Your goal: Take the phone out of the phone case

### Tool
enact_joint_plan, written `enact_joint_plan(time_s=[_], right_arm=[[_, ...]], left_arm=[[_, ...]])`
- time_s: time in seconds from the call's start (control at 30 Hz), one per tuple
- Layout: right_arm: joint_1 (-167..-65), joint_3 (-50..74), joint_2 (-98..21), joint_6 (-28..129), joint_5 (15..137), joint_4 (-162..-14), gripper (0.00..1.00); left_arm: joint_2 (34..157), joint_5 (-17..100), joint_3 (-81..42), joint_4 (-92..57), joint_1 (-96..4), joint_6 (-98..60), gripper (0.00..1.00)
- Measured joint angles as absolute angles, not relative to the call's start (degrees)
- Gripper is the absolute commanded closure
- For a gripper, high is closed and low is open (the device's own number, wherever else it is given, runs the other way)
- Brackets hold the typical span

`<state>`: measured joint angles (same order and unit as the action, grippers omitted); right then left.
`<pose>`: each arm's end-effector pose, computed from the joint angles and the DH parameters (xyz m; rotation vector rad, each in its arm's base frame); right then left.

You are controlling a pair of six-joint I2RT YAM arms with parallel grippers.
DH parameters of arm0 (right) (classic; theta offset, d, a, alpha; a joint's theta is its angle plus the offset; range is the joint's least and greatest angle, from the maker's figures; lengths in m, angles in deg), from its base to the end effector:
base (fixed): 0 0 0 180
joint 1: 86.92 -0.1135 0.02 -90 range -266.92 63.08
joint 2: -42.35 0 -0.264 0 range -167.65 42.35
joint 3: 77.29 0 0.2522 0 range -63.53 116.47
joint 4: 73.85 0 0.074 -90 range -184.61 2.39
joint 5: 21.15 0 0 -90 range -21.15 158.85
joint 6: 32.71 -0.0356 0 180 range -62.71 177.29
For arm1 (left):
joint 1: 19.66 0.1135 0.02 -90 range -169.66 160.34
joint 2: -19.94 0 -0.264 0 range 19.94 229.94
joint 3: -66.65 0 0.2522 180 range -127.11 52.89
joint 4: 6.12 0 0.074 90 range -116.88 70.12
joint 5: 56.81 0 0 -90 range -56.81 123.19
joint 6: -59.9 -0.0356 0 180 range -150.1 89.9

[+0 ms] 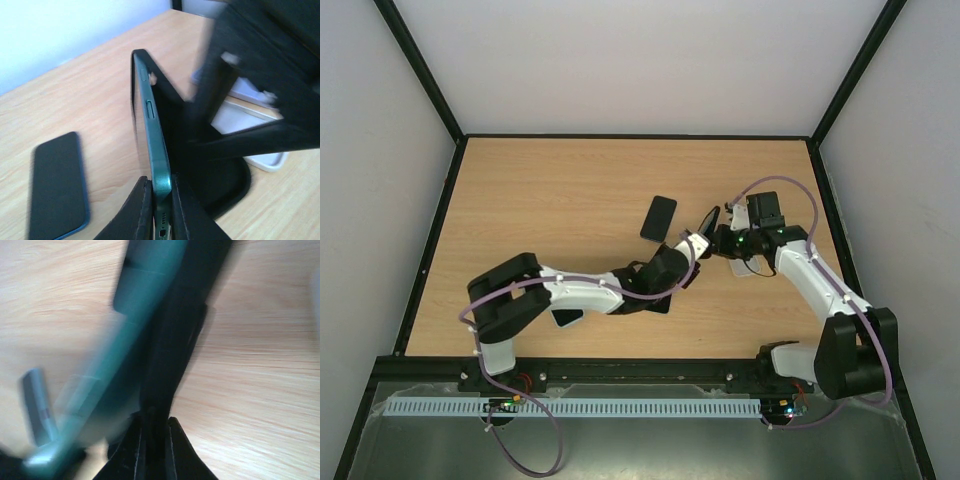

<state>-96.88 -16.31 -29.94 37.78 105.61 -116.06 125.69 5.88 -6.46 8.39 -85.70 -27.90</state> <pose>0.2405 0.0639 0.2331 -0.0648 2.5187 1.0148 0.1792 -0.3629 0.1987 0.6977 1.7327 -0.3779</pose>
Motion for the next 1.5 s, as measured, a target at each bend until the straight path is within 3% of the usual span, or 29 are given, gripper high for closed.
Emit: enact_joint_plan(time_s=[0.2,0.43,0.97,1.23,1.5], right_arm=[[-94.8,-16.2,-29.8,39.7,97.8,-118.4,0.98],[-94.3,-15.1,-29.8,41.8,97.2,-119.1,0.98],[-89.6,-10.7,-37.1,53.0,103.3,-116.4,0.98],[-89.9,-10.9,-50.0,55.8,106.2,-114.8,0.98],[-89.5,-10.9,-54.3,55.9,105.8,-114.0,0.98]], left_arm=[[115.1,5.1,-3.9,6.0,-82.5,-22.8,0.97],[106.4,1.3,-3.1,3.9,-81.0,-23.8,0.97],[115.7,-12.2,6.0,-2.5,-74.8,-48.1,0.96],[127.0,-14.2,3.0,-1.1,-72.2,-54.6,0.82],[128.7,-11.6,0.8,-3.3,-70.3,-52.7,0.47]])
